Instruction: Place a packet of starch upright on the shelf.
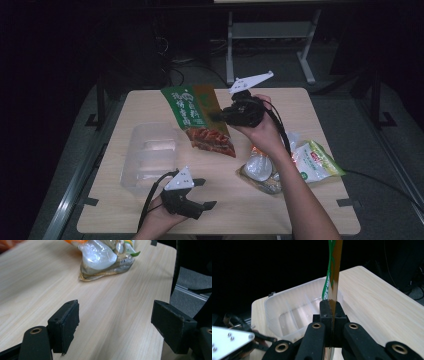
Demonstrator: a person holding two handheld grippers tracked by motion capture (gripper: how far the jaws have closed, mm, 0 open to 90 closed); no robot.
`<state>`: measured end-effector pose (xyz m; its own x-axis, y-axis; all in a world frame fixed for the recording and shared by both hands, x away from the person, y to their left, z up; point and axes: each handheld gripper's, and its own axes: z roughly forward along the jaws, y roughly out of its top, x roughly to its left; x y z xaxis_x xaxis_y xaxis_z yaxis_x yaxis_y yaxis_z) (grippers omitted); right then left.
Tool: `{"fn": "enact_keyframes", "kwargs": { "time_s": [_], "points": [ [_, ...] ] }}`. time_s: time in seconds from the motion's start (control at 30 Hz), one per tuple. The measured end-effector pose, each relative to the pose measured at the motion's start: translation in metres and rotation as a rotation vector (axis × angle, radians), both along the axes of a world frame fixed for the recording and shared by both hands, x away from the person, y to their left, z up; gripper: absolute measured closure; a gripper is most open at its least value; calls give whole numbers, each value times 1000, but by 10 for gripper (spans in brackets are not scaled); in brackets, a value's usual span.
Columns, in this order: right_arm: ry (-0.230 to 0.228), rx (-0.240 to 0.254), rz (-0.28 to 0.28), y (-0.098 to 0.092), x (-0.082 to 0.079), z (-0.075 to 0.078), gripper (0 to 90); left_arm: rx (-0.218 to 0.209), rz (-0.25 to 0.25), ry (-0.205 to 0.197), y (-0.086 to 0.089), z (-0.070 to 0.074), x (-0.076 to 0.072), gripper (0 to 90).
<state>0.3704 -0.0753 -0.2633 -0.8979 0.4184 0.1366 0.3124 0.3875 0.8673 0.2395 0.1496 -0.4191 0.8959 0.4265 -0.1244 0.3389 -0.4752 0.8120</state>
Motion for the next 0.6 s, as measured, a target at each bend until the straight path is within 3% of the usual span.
{"fn": "enact_keyframes", "kwargs": {
  "time_s": [0.23,0.27,0.6],
  "points": [
    [0,8,28,22,15,6,897,21,-2,-19,3,1,-3,223],
    [-1,1,33,28,18,7,897,-1,4,-16,2,1,-4,223],
    [4,-6,48,62,35,11,897,-12,-7,-18,8,-1,-5,222]
  ]
}}
